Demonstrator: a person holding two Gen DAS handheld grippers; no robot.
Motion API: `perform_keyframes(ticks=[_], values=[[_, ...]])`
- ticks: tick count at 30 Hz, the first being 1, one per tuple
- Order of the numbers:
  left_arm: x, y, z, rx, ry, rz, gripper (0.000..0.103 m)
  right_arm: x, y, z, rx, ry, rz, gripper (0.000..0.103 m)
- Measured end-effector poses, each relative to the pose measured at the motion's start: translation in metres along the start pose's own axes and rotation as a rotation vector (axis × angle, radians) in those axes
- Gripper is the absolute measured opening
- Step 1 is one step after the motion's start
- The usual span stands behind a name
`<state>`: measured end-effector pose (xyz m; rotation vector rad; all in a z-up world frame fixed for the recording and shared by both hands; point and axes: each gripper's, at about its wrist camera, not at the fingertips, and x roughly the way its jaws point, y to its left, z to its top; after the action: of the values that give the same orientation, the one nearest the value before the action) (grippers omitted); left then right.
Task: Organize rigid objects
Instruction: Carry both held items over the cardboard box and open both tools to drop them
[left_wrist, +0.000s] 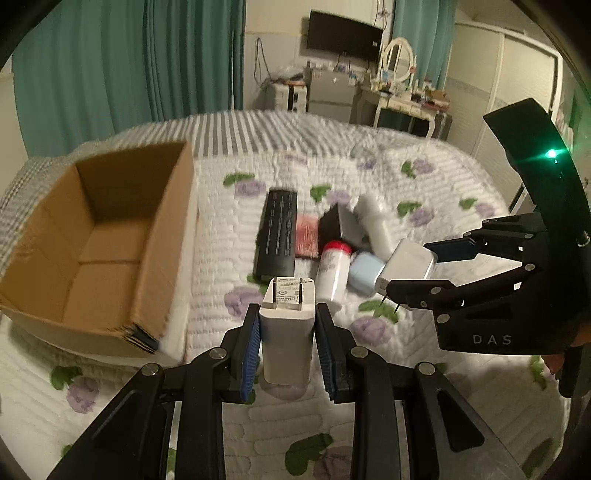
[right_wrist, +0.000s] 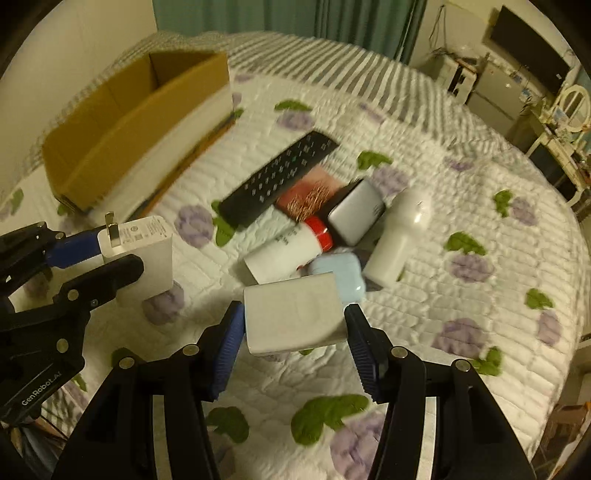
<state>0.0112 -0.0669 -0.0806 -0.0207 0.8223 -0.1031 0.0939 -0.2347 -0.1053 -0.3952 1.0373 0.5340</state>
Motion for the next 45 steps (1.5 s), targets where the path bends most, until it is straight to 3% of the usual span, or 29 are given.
perform_keyframes(ticks=[11, 18, 22, 28, 37, 45], values=[[-0.073, 0.044, 0.06, -0.047, -0.185, 0.008, 0.029, -0.107, 0.019, 0.055, 0.006, -0.27, -0.087, 0.055], [-0.095, 0.109, 0.094, -0.078, -0.249, 0.106, 0.029, -0.145, 0.066, 0.121, -0.05, -0.419, -0.044, 0.055], [-0.088, 0.14, 0.099, -0.074, -0.239, 0.159, 0.029, -0.13, 0.096, 0.158, -0.088, -0.434, 0.004, 0.055], [-0.054, 0.18, 0.095, -0.082, -0.166, 0.168, 0.029, -0.069, 0.125, 0.198, -0.109, -0.373, 0.071, 0.055], [0.006, 0.186, 0.073, -0.043, -0.038, 0.146, 0.029, 0.033, 0.127, 0.212, -0.099, -0.229, 0.098, 0.055], [0.027, 0.186, 0.061, -0.052, 0.011, 0.153, 0.029, 0.061, 0.123, 0.21, -0.096, -0.191, 0.11, 0.056]])
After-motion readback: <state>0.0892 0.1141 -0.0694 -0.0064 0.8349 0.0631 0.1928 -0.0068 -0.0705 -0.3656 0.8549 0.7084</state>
